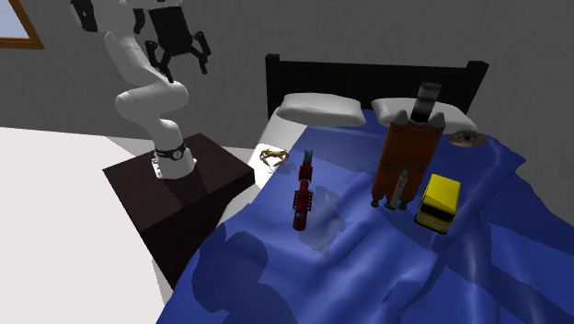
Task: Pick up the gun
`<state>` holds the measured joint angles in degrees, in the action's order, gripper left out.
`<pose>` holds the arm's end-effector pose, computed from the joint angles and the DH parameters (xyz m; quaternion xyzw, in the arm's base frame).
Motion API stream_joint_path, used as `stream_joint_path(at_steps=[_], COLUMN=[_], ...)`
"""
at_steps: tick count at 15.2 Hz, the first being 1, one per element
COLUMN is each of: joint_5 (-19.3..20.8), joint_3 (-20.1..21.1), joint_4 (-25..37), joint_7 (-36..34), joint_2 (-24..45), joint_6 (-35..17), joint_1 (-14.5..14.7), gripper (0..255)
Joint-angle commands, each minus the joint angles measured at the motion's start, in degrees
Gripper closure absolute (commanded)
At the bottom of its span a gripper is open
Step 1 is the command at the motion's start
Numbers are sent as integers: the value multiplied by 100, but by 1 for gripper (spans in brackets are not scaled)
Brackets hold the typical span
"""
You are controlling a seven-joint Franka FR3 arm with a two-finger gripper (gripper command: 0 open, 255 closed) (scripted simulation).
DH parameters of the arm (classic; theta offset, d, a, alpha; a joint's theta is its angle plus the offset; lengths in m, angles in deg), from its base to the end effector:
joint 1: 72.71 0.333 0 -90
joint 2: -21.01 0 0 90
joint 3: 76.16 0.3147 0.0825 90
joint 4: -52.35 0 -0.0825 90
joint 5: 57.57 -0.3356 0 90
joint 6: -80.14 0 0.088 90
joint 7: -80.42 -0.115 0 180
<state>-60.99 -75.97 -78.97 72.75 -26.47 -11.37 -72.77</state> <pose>0.2512 0.0077 0.6225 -0.9952 0.0648 -0.0648 0.0330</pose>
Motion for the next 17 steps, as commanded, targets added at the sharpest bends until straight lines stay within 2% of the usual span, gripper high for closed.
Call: stream_joint_path(at_steps=[1,9,17], joint_5=[0,-516,-893], joint_3=[0,791,1554], joint_4=[0,-550,-624], joint_7=[0,-1174,-2312], joint_2=[0,728,1960], joint_6=[0,-994,-2060], joint_1=[0,22,30], gripper=[0,0,0])
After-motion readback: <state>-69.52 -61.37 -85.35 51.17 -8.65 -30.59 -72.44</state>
